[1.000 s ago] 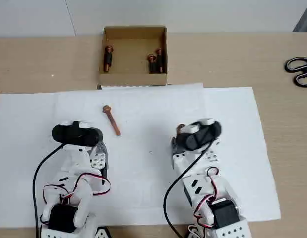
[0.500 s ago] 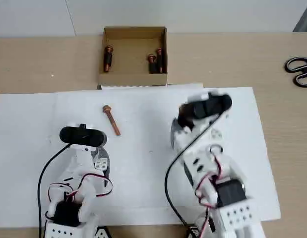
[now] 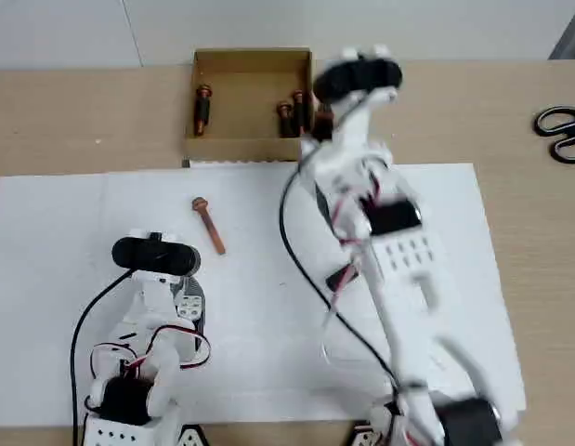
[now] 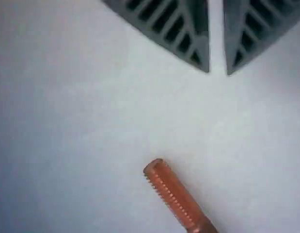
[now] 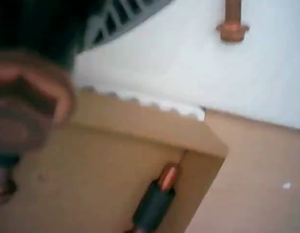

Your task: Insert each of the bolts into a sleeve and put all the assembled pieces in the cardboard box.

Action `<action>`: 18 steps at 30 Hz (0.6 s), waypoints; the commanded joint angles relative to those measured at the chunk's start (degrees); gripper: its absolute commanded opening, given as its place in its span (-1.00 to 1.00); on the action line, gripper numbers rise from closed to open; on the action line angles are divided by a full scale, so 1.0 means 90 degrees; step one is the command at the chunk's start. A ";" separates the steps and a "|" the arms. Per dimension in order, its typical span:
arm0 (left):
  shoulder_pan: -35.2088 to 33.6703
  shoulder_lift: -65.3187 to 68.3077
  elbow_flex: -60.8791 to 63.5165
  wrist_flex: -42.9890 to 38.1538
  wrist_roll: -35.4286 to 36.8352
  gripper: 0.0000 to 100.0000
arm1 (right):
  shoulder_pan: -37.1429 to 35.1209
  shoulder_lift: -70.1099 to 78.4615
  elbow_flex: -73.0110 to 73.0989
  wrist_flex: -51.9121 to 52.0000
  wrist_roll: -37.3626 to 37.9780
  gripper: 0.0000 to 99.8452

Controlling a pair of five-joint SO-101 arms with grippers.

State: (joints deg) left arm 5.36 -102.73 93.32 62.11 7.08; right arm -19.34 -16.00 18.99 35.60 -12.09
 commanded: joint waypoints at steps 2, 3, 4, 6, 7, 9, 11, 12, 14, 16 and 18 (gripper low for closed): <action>-0.0010 -0.0059 -0.0034 -0.0127 -0.0029 -0.99 | 0.0054 0.1382 -0.2071 -0.0200 -0.0020 -1.00; -0.0010 -0.0059 -0.0034 -0.0127 -0.0029 -0.99 | 0.0054 0.1695 -0.2403 -0.0190 -0.0020 -1.00; -0.0010 -0.0059 -0.0034 -0.0127 -0.0029 -0.99 | 0.0054 0.1978 -0.2706 -0.0190 -0.0029 -1.00; 0.0000 -0.0049 -0.0034 -0.0117 -0.0029 -0.99 | 0.0024 0.2535 -0.3272 -0.0220 -0.0049 -1.00; 0.0010 -0.0049 -0.0054 -0.0078 -0.0029 -0.99 | 0.0015 0.2808 -0.3516 -0.0230 -0.0049 -1.00; 0.0029 -0.0049 -0.0122 0.0107 -0.0039 -0.99 | -0.0024 0.3385 -0.4073 -0.0230 -0.0059 -1.00; 0.0029 -0.0049 -0.0122 0.0166 -0.0039 -0.99 | -0.0054 0.4010 -0.4620 -0.0230 -0.0039 -1.00; 0.0029 -0.0049 -0.0132 0.0176 -0.0039 -0.99 | -0.0063 0.4332 -0.4904 -0.0230 -0.0049 -1.00; 0.0029 -0.0049 -0.0132 0.0186 -0.0039 -0.99 | -0.0083 0.4977 -0.5451 -0.0230 -0.0059 -1.00; 0.0029 -0.0049 -0.0132 0.0186 -0.0039 -0.99 | -0.0093 0.5602 -0.6085 -0.0230 -0.0068 -0.99; 0.0029 -0.0049 -0.0132 0.0186 -0.0039 -0.99 | -0.0093 0.6178 -0.6769 -0.0239 -0.0068 -0.99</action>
State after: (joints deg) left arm 5.36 -102.73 93.32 63.52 7.08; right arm -19.96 35.78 -30.86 35.34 -12.09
